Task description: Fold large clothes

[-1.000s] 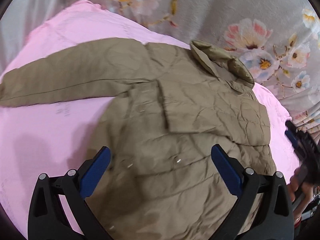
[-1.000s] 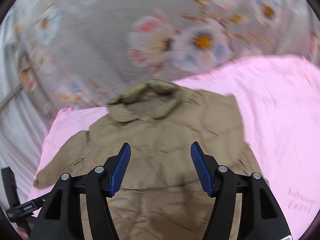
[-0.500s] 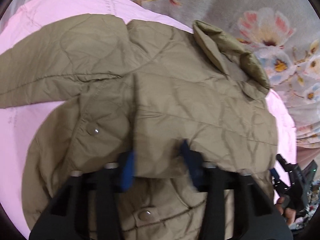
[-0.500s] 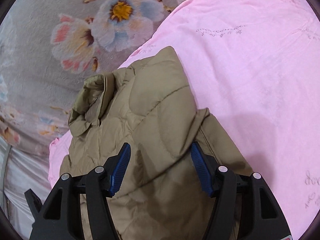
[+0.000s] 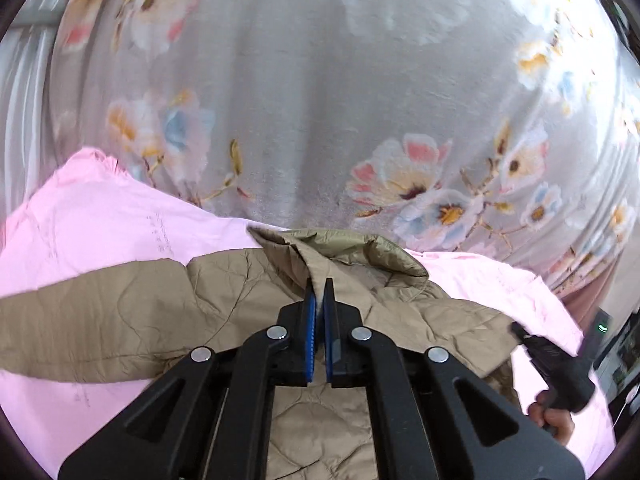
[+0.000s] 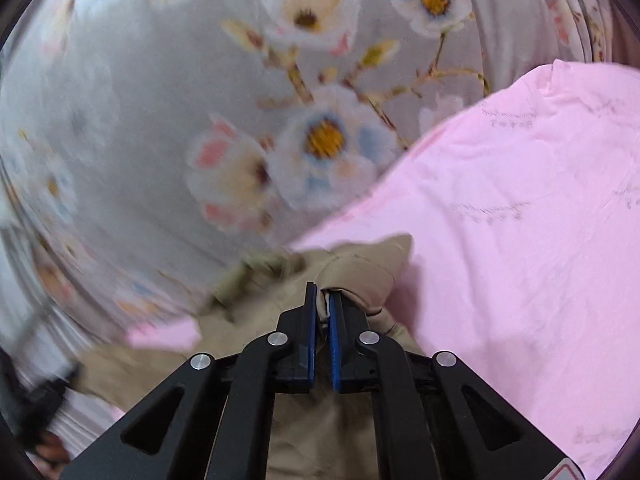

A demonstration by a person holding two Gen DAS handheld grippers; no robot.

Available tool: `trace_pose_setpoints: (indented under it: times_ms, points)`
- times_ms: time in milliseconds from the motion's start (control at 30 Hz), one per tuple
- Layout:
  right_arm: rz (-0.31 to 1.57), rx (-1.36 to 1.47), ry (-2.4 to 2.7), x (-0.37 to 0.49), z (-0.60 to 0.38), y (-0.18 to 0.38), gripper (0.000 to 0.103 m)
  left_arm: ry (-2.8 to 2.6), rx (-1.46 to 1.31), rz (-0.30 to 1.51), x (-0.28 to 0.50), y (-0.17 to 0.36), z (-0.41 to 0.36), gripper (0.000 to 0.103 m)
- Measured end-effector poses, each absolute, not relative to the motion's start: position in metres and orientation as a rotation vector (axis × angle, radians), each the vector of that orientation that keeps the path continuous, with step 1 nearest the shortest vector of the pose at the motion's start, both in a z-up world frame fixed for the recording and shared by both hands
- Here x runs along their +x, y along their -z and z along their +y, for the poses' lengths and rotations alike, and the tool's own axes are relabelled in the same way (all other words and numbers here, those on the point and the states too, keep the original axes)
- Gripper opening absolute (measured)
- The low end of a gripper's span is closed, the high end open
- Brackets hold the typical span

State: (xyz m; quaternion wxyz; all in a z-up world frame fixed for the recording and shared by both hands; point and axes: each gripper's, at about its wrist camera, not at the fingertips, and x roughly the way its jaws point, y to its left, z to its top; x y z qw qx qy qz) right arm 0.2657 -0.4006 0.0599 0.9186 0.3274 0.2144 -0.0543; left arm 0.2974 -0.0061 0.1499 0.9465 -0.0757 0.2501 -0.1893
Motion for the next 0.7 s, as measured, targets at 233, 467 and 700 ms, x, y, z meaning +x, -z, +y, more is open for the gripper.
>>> trace_pose_setpoints:
  times_ms: [233,467,700]
  points:
    - [0.774,0.524,0.201,0.290,-0.392,0.004,0.005,0.225,-0.030,0.831,0.349,-0.012,-0.006,0.002]
    - [0.807,0.361,0.257,0.288,-0.367,0.015,0.006,0.230,-0.064,0.816,0.330,0.018,0.009,0.003]
    - [0.820,0.352,0.266,0.262,-0.359,0.020,0.006,0.245,-0.061,0.818,0.301,0.015,0.009,0.003]
